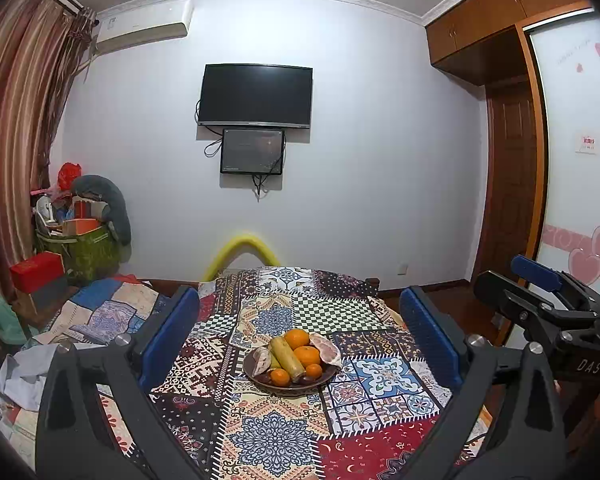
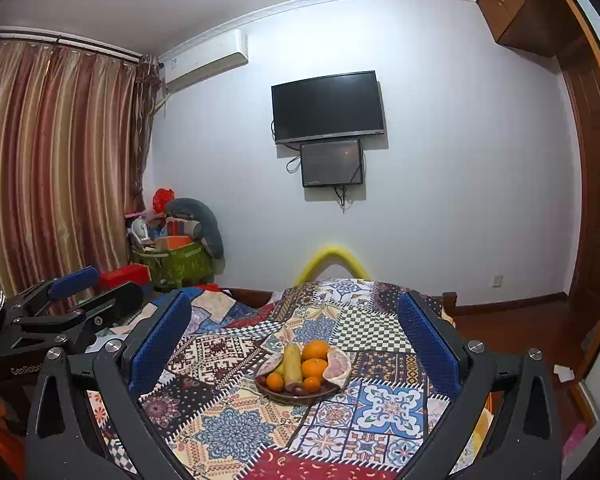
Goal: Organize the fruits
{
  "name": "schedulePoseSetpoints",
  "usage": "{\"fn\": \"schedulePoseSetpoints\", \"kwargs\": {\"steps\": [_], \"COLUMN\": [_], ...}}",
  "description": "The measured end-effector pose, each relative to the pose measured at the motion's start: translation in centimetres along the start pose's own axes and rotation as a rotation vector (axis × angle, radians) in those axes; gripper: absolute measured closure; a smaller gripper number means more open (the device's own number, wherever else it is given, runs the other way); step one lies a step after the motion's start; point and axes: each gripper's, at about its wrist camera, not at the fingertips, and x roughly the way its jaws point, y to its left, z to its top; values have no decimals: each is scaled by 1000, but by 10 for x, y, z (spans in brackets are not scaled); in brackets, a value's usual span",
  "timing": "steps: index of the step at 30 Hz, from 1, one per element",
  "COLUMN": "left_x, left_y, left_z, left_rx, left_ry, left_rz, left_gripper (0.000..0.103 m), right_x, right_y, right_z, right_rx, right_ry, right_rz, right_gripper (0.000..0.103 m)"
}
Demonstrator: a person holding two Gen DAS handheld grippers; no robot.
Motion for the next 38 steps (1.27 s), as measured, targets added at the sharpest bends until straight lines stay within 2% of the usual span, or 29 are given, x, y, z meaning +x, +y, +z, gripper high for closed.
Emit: {"fn": "schedulePoseSetpoints", "kwargs": {"steps": [38], "left_x": [3], "left_y": [-2], "left_z": [-3], "left_rx": [-3], "left_ry": [17], "left_rz": [-38], "left_gripper": [1], "right_x": [-1], "right_y": [2], "right_z": [2], "right_rx": [-4], "right_ry": [4], "right_rz": [2], "right_gripper": [0]}}
